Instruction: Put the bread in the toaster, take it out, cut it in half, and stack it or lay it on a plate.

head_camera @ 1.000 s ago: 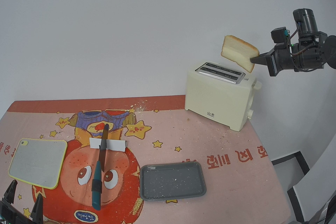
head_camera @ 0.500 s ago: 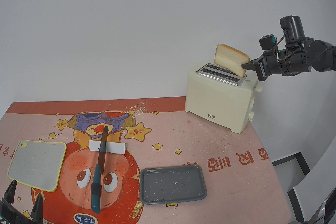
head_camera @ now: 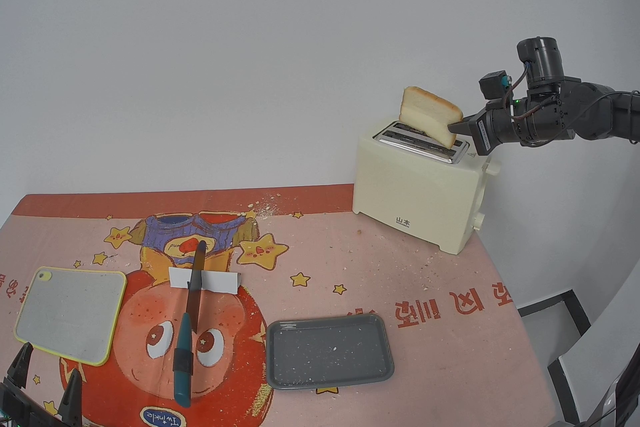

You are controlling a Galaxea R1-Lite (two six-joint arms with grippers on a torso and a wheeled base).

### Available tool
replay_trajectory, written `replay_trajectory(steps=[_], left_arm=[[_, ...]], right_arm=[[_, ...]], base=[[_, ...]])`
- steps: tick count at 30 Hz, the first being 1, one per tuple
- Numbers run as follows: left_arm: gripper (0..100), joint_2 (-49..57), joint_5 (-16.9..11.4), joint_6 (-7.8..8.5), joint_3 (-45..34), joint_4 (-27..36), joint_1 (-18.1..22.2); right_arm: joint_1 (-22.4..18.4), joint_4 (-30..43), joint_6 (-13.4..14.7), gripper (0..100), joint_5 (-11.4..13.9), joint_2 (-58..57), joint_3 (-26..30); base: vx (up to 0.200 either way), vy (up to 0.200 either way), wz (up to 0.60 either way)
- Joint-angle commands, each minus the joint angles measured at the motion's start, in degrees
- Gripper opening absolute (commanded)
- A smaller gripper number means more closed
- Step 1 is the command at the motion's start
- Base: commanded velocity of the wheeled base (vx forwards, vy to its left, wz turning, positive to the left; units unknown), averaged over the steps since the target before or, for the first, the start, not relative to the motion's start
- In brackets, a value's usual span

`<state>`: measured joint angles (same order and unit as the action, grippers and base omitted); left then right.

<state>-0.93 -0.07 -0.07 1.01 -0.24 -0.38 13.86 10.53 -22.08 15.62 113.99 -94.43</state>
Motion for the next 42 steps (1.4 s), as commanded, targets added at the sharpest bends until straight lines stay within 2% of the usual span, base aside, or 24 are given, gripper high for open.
replay_trajectory(steps=[1,6,42], left_arm=[[100,0.22,-0.01,-0.01,-1.01,-0.02,0.03],[100,0.22,-0.01,-0.01,-1.01,-0.02,0.03],[100,0.22,-0.01,-0.10,-1.01,-0.02,0.03]], right_arm=[[0.38,0.10,0.02,0,0.12,0.09,0.39],[0.47,0.10,-0.07,0,0.12,-0.18,1.97],[0.20,0.01,-0.60,0,-0.24,1.41,1.88]], base=[[0.000,0.000,0.00],[0.000,0.000,0.00],[0.000,0.000,0.00]])
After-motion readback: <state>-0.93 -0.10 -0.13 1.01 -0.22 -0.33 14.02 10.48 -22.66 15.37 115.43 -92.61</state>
